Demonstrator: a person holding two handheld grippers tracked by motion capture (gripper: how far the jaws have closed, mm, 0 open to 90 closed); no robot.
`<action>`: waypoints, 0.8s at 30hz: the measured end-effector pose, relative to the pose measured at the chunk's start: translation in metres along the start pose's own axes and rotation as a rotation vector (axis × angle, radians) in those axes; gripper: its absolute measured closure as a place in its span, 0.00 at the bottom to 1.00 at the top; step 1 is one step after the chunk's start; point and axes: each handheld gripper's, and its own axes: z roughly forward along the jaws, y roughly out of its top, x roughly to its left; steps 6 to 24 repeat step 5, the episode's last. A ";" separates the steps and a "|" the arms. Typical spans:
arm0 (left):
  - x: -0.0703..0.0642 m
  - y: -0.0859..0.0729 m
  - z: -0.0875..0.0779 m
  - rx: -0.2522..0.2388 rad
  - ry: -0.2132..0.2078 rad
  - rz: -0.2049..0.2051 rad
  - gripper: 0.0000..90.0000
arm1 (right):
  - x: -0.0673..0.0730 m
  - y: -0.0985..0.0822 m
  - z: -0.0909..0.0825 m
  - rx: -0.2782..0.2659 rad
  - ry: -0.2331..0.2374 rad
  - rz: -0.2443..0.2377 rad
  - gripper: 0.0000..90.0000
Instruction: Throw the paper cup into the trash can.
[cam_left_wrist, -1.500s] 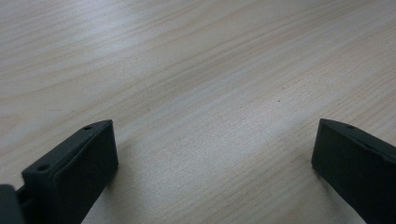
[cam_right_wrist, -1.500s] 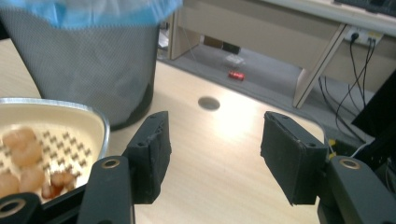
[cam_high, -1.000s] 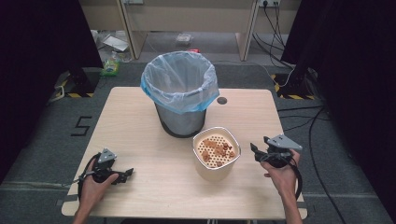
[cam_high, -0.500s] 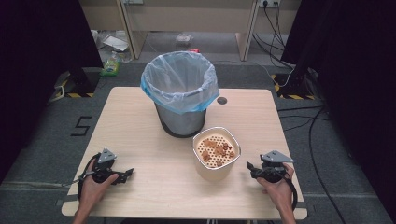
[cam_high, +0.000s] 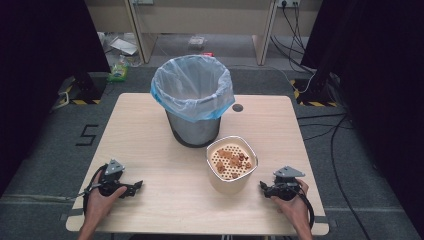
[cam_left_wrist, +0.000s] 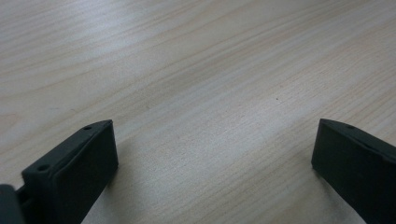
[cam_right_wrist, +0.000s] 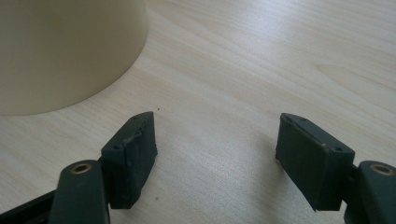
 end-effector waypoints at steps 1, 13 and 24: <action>0.000 0.000 0.000 0.000 0.000 0.000 0.00 | -0.001 -0.001 0.001 -0.011 0.006 0.012 0.31; 0.000 0.000 0.000 -0.001 0.000 0.000 0.00 | -0.001 -0.004 0.002 -0.032 0.021 0.026 0.29; 0.000 0.000 0.000 -0.001 0.000 0.000 0.00 | -0.001 -0.004 0.002 -0.032 0.021 0.026 0.29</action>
